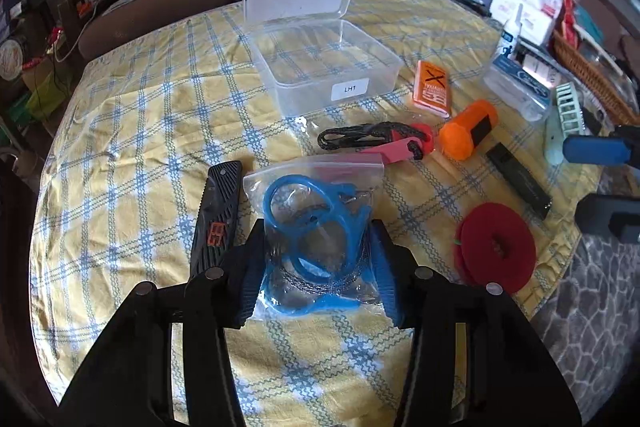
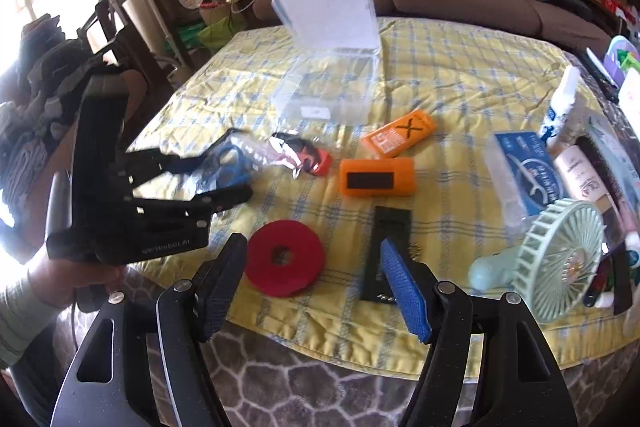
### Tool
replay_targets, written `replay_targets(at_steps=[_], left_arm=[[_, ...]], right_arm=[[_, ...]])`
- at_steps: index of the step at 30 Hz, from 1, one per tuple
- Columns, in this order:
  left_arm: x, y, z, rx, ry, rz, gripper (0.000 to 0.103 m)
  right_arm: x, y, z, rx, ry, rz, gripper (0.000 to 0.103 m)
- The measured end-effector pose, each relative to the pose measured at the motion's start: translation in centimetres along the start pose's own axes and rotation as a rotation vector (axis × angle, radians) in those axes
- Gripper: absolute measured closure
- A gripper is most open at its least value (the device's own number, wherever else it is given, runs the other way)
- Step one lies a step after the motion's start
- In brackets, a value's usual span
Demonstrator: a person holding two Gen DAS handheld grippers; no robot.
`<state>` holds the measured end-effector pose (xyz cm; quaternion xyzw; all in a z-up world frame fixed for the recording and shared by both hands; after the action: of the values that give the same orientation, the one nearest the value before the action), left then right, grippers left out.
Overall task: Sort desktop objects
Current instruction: 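Grasp the bagged blue wire saw with the left gripper and lift it, then lower the blue saw bag into the clear box and open the left gripper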
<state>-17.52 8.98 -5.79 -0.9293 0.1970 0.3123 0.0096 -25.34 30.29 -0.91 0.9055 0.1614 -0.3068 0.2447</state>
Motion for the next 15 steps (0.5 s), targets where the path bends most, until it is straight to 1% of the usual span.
replay_targets(at_steps=[2, 3, 5, 7, 10, 12, 13, 15], left_arm=[[-0.3, 0.3, -0.2, 0.033, -0.006, -0.038, 0.058], [-0.4, 0.5, -0.3, 0.036, -0.009, -0.05, 0.058], [-0.7, 0.7, -0.9, 0.046, -0.023, -0.062, 0.058], [-1.2, 1.0, -1.9, 0.056, -0.044, -0.074, 0.058], [-2.3, 1.3, -3.8, 0.086, -0.08, -0.088, 0.058], [-3.3, 1.1, -5.5, 0.129, -0.124, -0.081, 0.058], [-3.9, 1.0, -6.4, 0.142, -0.151, -0.069, 0.058], [-5.1, 0.7, -7.8, 0.174, -0.198, -0.044, 0.058]], right_arm=[[-0.9, -1.5, -1.6, -0.011, -0.052, 0.067, 0.029], [-1.2, -2.2, -2.2, -0.009, -0.079, 0.092, 0.029], [-1.4, -2.7, -3.0, -0.012, -0.105, 0.11, 0.028], [-1.4, -1.8, -2.7, -0.025, -0.089, 0.087, 0.028], [-1.2, 0.7, -1.5, -0.025, -0.06, 0.005, 0.028], [-1.6, 2.3, -1.0, -0.081, -0.061, -0.02, 0.028], [-2.0, 2.9, -0.9, -0.127, -0.065, -0.004, 0.028], [-3.4, 3.4, -0.7, -0.236, -0.086, 0.072, 0.028]])
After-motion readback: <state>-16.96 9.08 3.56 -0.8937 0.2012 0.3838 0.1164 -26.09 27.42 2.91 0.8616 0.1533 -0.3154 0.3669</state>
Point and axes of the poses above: each gripper's, at about its wrist camera, not at the fingertips, and z roughly the way its jaws point, y to its left, x to its underside, the point moved 8 cm from there along z, roughly the way its jaws point, and after that the axes turned 10 degrees about -x, right-handed, at the moved point
